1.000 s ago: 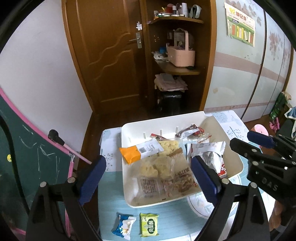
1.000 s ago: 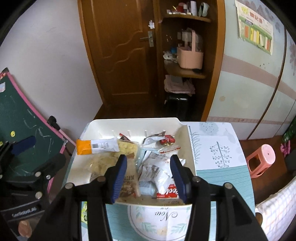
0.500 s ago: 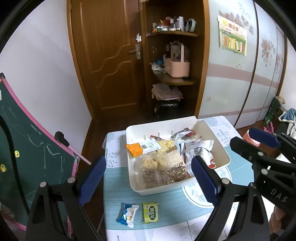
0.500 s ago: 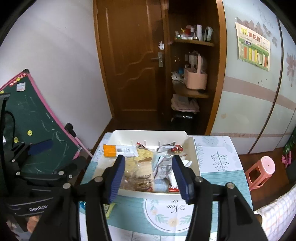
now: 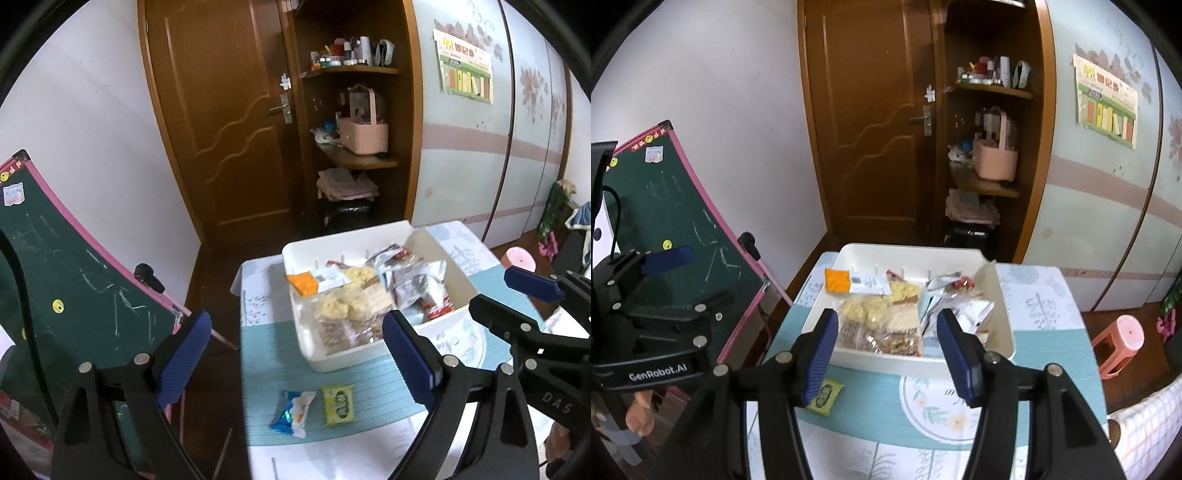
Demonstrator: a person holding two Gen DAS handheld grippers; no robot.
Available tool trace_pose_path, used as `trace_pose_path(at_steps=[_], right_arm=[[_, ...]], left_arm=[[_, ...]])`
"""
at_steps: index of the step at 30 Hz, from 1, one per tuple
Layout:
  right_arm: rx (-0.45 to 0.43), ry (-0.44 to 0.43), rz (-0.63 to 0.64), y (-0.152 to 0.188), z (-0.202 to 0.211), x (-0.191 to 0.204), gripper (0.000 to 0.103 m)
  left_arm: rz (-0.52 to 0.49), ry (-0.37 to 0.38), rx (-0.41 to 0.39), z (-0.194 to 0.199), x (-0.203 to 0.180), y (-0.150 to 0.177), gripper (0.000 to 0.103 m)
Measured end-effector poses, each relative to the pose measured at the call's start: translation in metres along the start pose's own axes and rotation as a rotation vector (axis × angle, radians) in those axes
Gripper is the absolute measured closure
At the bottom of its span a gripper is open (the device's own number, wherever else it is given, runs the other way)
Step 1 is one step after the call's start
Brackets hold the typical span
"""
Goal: Organize snacks
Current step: 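Withdraw both open tools from the tray toward the blue and green packets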
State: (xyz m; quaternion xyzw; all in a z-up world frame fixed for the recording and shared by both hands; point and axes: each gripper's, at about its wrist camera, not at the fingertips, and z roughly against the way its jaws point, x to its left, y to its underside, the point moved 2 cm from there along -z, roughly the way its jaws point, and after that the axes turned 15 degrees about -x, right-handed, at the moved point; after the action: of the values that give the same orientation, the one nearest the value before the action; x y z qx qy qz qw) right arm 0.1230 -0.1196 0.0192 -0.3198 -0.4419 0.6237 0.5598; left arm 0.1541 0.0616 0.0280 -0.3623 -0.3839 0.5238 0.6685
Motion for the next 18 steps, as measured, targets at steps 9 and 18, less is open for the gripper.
trace_pose_path(at_steps=[9, 18], right_arm=[[0.081, -0.015, 0.010, 0.041, -0.018, 0.015, 0.047], [0.207, -0.032, 0.005, 0.095, -0.050, 0.028, 0.047]], left_arm=[[-0.072, -0.025, 0.082, -0.020, 0.012, 0.046, 0.010], [-0.108, -0.017, 0.240, -0.056, 0.028, 0.104, 0.010]])
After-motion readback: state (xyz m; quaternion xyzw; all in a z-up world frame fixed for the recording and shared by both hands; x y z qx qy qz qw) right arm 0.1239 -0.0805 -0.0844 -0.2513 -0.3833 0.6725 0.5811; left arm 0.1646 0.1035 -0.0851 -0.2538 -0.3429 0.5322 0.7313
